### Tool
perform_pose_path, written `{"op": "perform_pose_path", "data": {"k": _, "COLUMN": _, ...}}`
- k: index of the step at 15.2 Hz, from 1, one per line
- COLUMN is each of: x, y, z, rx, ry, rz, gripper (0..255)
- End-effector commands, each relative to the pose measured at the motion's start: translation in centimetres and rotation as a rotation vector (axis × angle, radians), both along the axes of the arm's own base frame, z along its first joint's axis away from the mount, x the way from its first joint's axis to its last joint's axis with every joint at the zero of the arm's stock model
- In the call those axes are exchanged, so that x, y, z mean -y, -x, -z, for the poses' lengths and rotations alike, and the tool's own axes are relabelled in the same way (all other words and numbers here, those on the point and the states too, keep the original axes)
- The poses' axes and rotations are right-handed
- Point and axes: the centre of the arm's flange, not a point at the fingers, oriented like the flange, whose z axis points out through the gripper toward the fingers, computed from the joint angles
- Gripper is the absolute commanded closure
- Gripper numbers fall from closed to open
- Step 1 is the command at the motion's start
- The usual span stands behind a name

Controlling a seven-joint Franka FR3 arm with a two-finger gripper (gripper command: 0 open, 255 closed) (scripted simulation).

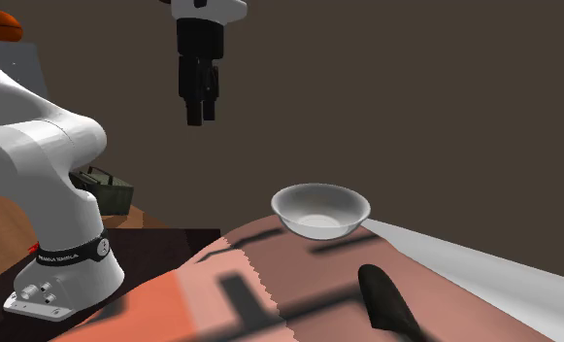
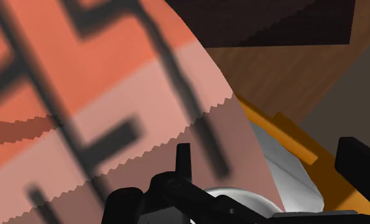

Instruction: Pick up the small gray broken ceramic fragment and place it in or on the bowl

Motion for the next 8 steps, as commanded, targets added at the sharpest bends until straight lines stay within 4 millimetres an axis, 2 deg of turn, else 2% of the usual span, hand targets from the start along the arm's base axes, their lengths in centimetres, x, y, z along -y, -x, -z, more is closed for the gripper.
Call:
{"op": "perform_pose_path", "data": {"k": 1, "x": 0.0, "y": 0.0, "z": 0.0, "rx": 0.000, "ry": 0.000, "rz": 0.000, "gripper": 0}}
{"op": "perform_pose_path", "data": {"k": 8, "x": 0.4, "y": -8.2, "z": 4.0, "rx": 0.029, "ry": 0.015, "rz": 0.330, "gripper": 0}}
